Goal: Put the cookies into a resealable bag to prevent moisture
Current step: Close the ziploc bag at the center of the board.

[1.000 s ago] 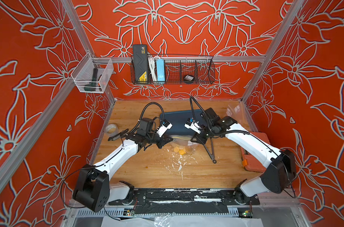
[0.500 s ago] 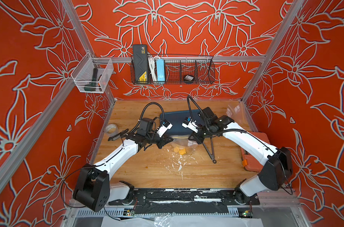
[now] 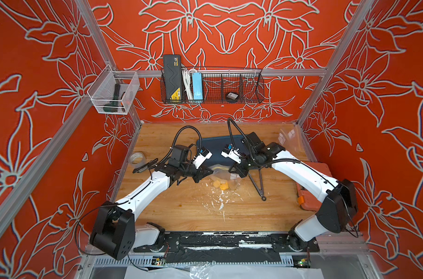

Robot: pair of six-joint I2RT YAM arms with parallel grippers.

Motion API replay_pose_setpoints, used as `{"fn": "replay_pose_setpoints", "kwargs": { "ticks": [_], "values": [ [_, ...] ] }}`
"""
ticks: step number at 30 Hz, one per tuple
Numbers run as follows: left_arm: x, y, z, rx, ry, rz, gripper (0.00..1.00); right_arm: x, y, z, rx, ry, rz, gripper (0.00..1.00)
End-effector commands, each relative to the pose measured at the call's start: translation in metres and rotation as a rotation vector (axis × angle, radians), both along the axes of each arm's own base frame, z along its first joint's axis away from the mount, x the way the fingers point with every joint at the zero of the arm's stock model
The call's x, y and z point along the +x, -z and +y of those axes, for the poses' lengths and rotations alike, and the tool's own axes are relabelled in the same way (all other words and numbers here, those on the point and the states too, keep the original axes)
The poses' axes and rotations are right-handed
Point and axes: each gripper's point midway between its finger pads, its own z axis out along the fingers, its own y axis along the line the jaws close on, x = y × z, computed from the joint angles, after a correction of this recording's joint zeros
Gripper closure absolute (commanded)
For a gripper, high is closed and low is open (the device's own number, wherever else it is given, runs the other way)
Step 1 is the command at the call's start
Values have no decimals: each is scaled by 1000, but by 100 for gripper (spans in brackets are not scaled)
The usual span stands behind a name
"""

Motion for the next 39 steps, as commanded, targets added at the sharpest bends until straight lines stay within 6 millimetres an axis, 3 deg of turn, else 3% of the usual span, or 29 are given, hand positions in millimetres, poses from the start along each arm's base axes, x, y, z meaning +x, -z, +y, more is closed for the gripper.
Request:
{"fn": "replay_pose_setpoints", "kwargs": {
  "ticks": [1,2,4,6,7,9,11,13,16,17,19,20,22,23,25,26,27,28,29,30,32,34,35,36,38,39],
  "values": [
    [-2,-4,-3,-19,38,-22,100,2,-6,8,14,-27,-24,82],
    [-2,-5,-3,-19,38,-23,100,3,-6,8,15,-21,-34,83],
    [-3,-5,-3,-22,41,-22,100,2,-9,9,19,-33,-36,100],
    [-2,-5,-3,-23,40,-21,100,1,-8,9,11,-41,-33,87],
    [-2,-5,-3,-24,41,-22,100,3,-9,8,6,-37,-44,86],
    [-2,-6,-3,-25,43,-22,100,3,-9,9,9,-36,-46,100],
    [-3,-5,-4,-27,45,-22,100,1,-11,11,18,-50,-34,100],
    [-3,-5,-4,-26,48,-22,100,3,-11,14,28,-48,-41,86],
    [-4,-6,-4,-31,54,-24,100,2,-13,18,42,-59,-37,100],
    [-4,-7,-5,-33,56,-23,100,2,-12,18,42,-61,-35,100],
    [-4,-7,-5,-35,59,-25,100,4,-12,20,39,-58,-48,86],
    [-5,-8,-5,-36,61,-27,100,5,-12,21,41,-53,-54,86],
    [-5,-8,-5,-39,64,-24,100,3,-13,23,53,-67,-45,99],
    [-6,-8,-6,-41,66,-24,100,2,-12,25,54,-74,-41,99],
    [-6,-7,-6,-39,68,-22,100,4,-12,27,59,-74,-49,86],
    [-6,-8,-6,-40,67,-24,100,5,-13,28,64,-70,-58,85],
    [-6,-8,-5,-38,67,-25,100,5,-13,28,70,-67,-60,87],
    [-6,-8,-5,-39,68,-24,100,4,-14,29,75,-72,-56,97],
    [-6,-7,-5,-39,68,-22,100,3,-14,30,75,-78,-49,100],
    [-6,-7,-5,-38,68,-24,100,2,-13,31,75,-86,-40,100],
    [-6,-8,-6,-39,68,-23,100,3,-13,32,75,-83,-45,91],
    [-6,-8,-6,-41,70,-22,100,4,-12,32,71,-73,-49,100],
    [-6,-7,-6,-41,70,-22,100,3,-12,32,74,-80,-45,100],
    [-6,-7,-6,-41,70,-21,100,4,-12,33,77,-80,-44,97],
    [-6,-8,-5,-41,69,-23,100,5,-13,35,83,-73,-54,77],
    [-6,-8,-6,-41,71,-23,100,6,-14,35,86,-69,-58,74]
  ]
}}
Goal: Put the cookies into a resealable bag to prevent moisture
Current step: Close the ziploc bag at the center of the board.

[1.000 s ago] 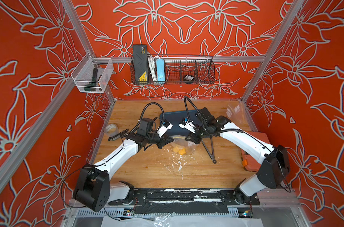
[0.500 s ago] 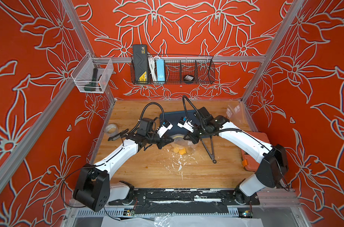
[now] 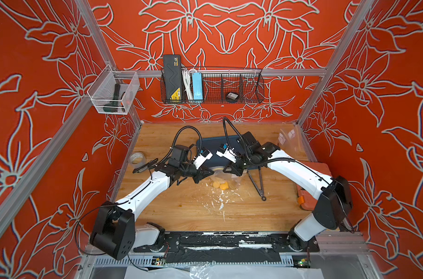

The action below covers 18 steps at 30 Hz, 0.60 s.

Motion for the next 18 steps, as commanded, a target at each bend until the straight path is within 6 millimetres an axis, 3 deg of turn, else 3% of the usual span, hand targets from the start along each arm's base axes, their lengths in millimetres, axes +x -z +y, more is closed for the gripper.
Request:
{"fn": "replay_pose_setpoints", "kwargs": {
  "ticks": [1,3,4,9,11,14,16,18],
  "values": [
    [-1,-4,-2,-18,30,-18,100,1,-8,10,33,-21,-20,77],
    [-1,-4,-2,-18,31,-18,100,0,-8,12,36,-29,-8,99],
    [0,-5,-2,-18,31,-18,100,0,-7,13,34,-33,-1,100],
    [-1,-5,-2,-20,34,-21,100,3,-6,15,38,-25,-9,92],
    [-1,-5,-3,-20,35,-20,100,2,-7,17,44,-29,-7,100],
    [-1,-5,-3,-23,37,-18,100,1,-9,19,55,-37,-5,100],
    [-1,-5,-3,-23,36,-16,100,2,-10,20,67,-33,-22,81],
    [-1,-5,-3,-22,38,-18,100,4,-11,20,73,-22,-34,79]
  ]
}}
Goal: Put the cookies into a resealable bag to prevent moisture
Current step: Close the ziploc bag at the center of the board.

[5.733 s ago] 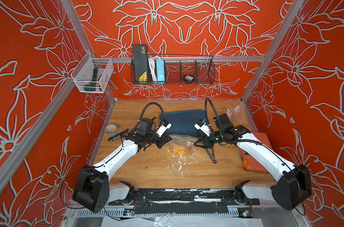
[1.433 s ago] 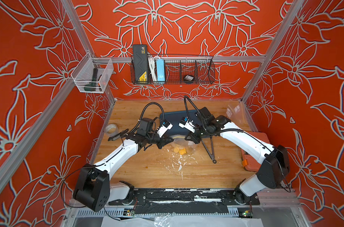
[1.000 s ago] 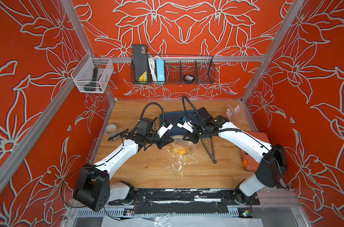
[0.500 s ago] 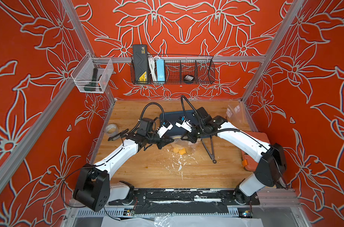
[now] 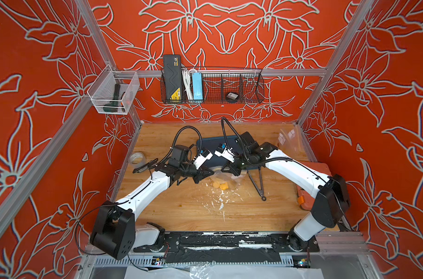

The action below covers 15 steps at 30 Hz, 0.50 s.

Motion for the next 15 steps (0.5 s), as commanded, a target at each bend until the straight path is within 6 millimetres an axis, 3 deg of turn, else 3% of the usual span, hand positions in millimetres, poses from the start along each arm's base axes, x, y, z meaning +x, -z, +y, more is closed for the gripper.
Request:
{"fn": "replay_pose_setpoints", "kwargs": {
  "ticks": [1,2,6,8,10,11,12,15],
  "values": [
    [0,-5,-2,-16,30,-22,100,1,-12,9,45,-20,-32,86],
    [-1,-5,-2,-17,29,-23,100,0,-11,10,45,-25,-25,100],
    [0,-6,-2,-18,29,-24,100,-3,-8,12,41,-43,3,100],
    [0,-6,-2,-17,28,-27,100,-2,-7,13,44,-39,-5,83],
    [0,-6,-2,-17,28,-26,100,0,-7,13,48,-28,-16,79],
    [0,-6,-2,-16,28,-26,100,0,-6,13,47,-27,-14,83],
    [0,-5,-2,-16,27,-25,100,-1,-6,13,48,-33,-8,100],
    [0,-5,-2,-16,27,-26,100,-2,-5,13,38,-38,6,100]
  ]
}}
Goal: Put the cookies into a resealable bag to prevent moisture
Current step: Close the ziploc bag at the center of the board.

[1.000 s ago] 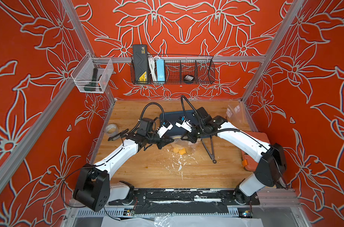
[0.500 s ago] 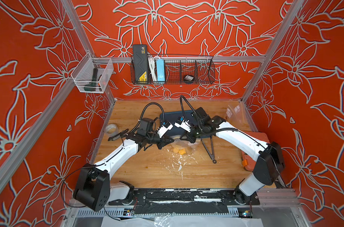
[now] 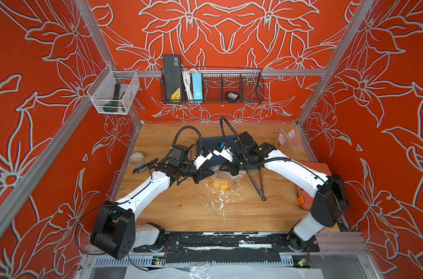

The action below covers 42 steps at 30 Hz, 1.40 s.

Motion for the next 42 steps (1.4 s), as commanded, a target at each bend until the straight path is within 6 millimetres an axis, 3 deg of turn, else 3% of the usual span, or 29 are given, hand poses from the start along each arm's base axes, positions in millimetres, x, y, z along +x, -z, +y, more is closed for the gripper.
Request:
{"fn": "replay_pose_setpoints", "kwargs": {
  "ticks": [1,2,4,5,6,8,9,11,12,13,14,15,17,18,20,21,23,25,27,28,29,30,32,33,34,36,37,40,42],
  "values": [
    [0,-5,-1,-13,22,-24,100,-1,-3,5,10,-20,-2,98],
    [1,-6,-1,-14,20,-24,100,2,-2,3,7,-5,-18,88],
    [1,-5,0,-10,15,-25,100,6,-4,-1,2,32,-53,86],
    [2,-5,0,-8,12,-25,100,8,-5,-5,-6,51,-70,89],
    [3,-4,1,-4,6,-26,100,8,-7,-9,-9,64,-78,100],
    [5,-2,2,5,-7,-24,100,6,-11,-13,0,72,-86,100],
    [6,-2,3,7,-13,-24,100,5,-13,-15,3,79,-95,96],
    [7,-2,4,6,-18,-23,100,4,-11,-20,-10,93,-103,76],
    [7,-3,3,5,-17,-23,100,5,-8,-23,-25,104,-106,79],
    [7,-2,4,5,-18,-24,100,4,-5,-26,-39,109,-104,95],
    [7,-3,4,4,-17,-24,100,3,-2,-29,-53,113,-97,100],
    [7,-2,4,4,-16,-22,100,1,0,-30,-61,104,-87,100],
    [6,-2,4,4,-16,-22,100,0,2,-32,-62,112,-90,83],
    [6,-2,4,4,-16,-21,100,2,2,-34,-62,131,-98,84],
    [6,-3,4,4,-15,-22,100,2,1,-38,-54,150,-107,100],
    [7,-2,4,4,-17,-20,100,1,1,-39,-53,150,-105,96],
    [6,-2,4,4,-16,-21,100,1,3,-43,-68,162,-110,76],
    [7,-2,4,3,-16,-20,100,2,6,-48,-87,173,-113,100],
    [7,-2,4,5,-17,-20,100,1,7,-51,-92,174,-104,97],
    [7,-2,4,4,-16,-23,100,2,7,-53,-96,183,-112,86],
    [7,-2,4,6,-17,-23,100,3,7,-56,-98,199,-124,86],
    [7,-2,4,6,-18,-24,100,3,6,-58,-95,207,-128,100],
    [7,-2,5,6,-21,-23,100,2,5,-62,-93,212,-122,100],
    [7,-2,5,7,-22,-23,100,1,6,-63,-98,216,-120,89],
    [7,-2,5,6,-23,-22,100,2,7,-66,-105,223,-125,86],
    [8,-1,6,8,-27,-18,100,-2,9,-69,-100,222,-107,100],
    [9,-1,6,10,-31,-16,100,-4,10,-70,-98,221,-91,100],
    [10,0,7,12,-34,-15,100,-5,12,-76,-91,259,-85,78],
    [9,0,6,11,-32,-15,100,-6,13,-79,-80,279,-90,96]
  ]
}}
